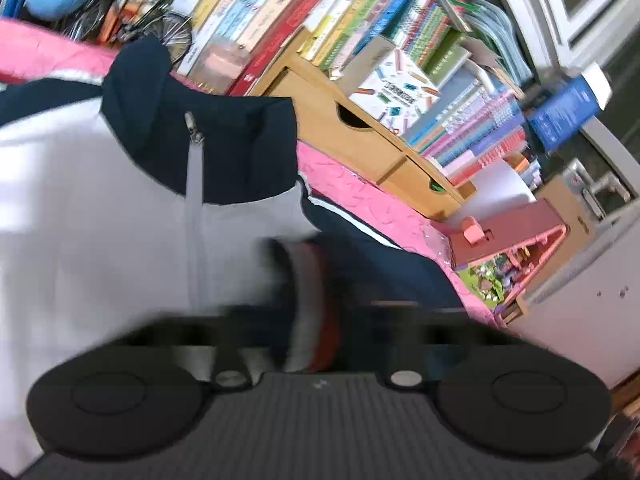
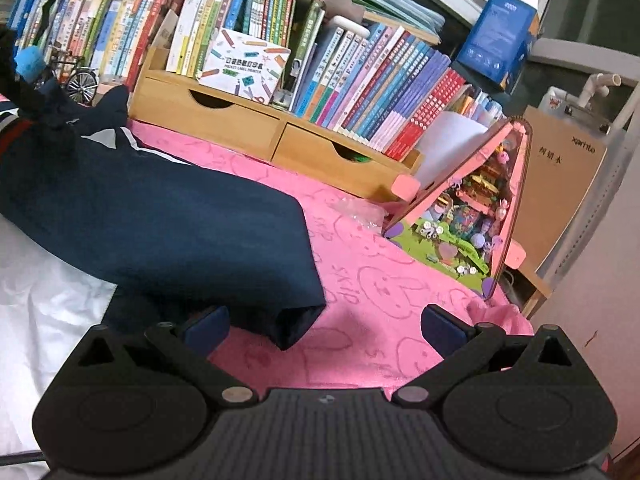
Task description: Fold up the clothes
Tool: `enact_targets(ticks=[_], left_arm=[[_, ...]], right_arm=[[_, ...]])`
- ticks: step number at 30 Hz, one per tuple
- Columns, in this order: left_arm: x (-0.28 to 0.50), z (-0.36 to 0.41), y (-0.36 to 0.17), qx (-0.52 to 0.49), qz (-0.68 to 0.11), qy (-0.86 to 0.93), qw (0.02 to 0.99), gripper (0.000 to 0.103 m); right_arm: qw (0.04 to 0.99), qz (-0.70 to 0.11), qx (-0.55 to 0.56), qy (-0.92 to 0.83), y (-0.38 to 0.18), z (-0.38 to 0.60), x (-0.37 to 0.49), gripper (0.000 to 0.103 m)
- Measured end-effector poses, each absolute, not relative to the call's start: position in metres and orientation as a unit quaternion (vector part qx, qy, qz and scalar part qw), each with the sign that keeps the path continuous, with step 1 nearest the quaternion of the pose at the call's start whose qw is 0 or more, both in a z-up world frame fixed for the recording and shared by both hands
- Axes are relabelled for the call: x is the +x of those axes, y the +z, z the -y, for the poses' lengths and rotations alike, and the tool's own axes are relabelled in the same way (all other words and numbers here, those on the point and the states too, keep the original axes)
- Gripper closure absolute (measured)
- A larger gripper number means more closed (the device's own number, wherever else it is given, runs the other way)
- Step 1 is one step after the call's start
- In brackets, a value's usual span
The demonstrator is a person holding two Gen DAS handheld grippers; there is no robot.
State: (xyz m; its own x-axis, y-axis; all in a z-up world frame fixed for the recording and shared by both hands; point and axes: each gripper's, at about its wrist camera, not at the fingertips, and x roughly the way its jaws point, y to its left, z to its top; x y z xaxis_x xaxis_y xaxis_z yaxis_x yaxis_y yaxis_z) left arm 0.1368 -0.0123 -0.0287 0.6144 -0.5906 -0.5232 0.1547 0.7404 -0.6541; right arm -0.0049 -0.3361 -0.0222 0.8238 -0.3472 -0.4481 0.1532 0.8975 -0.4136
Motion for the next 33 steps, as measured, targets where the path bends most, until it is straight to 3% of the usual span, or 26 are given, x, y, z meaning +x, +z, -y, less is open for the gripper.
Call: enact_targets(ticks=[10,23,28,29,31,33], left_arm=[[0.139,-0.059,-0.004,-0.305,-0.326,-0.151,0.882,0.097],[0.137,-0.116,-0.026,-0.264,-0.344,-0.069,0.898,0.097],[0.132,-0.132,-0.030,-0.291,-0.349,-0.127,0.881,0.097],[0.130,-0.130,-0.030,-0.293,-0.351,-0.147,0.877,0.091],[0.128,-0.119,-0.026,-0.285,-0.348,-0.178,0.875,0.069],[0.130,-0.108,-0.023,-0.272,-0.338,-0.182,0.882,0.017]], right_arm=[[0.937,-0.267,-0.175,-0.144,-0.024,0.345,0.008,0.000],[0.931,-0.279,-0.203,-0.123,-0.032,0.335,0.020,0.000],[0.930,-0.284,-0.197,-0.125,-0.035,0.336,0.021,0.000],[0.930,-0.284,-0.197,-0.125,-0.035,0.336,0.021,0.000],[0.930,-0.284,-0.198,-0.126,-0.036,0.336,0.021,0.000],[0.929,-0.284,-0.201,-0.128,-0.036,0.335,0.021,0.000]])
